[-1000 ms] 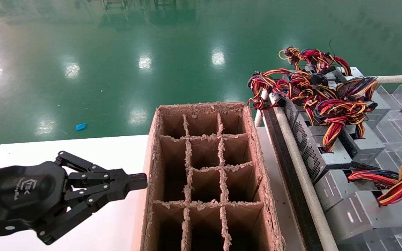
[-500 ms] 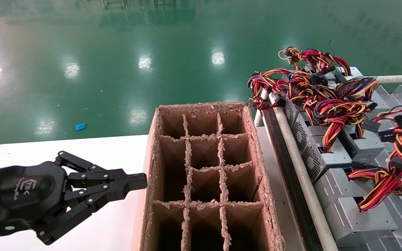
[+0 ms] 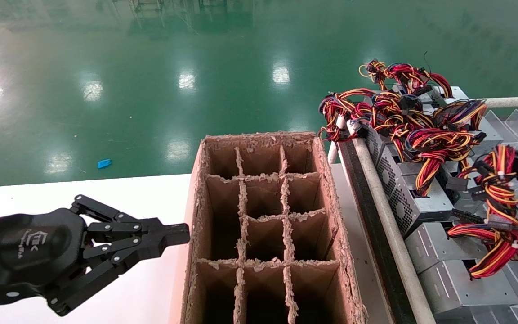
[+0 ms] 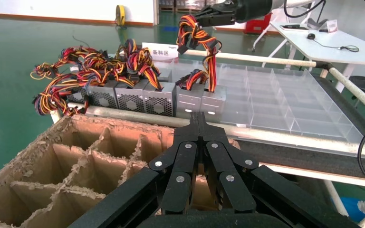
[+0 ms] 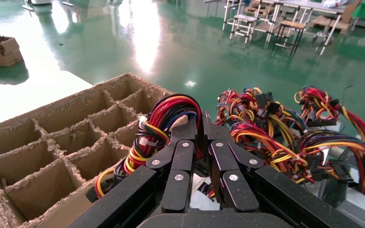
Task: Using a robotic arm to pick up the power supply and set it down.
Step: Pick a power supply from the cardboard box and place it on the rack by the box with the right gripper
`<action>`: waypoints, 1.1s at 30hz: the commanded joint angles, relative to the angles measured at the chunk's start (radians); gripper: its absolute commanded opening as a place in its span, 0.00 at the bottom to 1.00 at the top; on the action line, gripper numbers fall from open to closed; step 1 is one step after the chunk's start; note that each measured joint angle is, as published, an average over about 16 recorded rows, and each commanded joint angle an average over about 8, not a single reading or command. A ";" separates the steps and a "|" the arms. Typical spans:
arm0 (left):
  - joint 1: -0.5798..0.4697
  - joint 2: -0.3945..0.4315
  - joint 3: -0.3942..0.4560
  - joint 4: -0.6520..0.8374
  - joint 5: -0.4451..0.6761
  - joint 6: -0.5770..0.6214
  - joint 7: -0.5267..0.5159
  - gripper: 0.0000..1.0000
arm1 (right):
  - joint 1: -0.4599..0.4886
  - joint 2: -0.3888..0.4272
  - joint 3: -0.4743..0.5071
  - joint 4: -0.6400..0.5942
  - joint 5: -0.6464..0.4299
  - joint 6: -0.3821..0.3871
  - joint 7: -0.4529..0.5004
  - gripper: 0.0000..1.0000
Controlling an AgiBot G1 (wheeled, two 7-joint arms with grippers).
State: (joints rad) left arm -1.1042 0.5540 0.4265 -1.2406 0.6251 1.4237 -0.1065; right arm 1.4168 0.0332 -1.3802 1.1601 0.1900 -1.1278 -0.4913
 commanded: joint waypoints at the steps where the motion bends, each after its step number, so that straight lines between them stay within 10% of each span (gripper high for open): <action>1: 0.000 0.000 0.000 0.000 0.000 0.000 0.000 0.00 | 0.001 -0.006 0.002 0.000 -0.009 0.005 0.007 0.05; 10: 0.000 0.000 0.000 0.000 0.000 0.000 0.000 0.00 | 0.009 -0.014 0.014 0.009 -0.044 0.020 0.045 0.99; 33: 0.000 0.000 0.000 0.000 0.000 0.000 0.000 0.00 | 0.015 0.017 0.024 -0.003 -0.105 0.010 0.093 1.00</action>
State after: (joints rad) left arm -1.1042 0.5540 0.4266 -1.2406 0.6250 1.4237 -0.1065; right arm 1.4315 0.0493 -1.3551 1.1600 0.0804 -1.1144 -0.3935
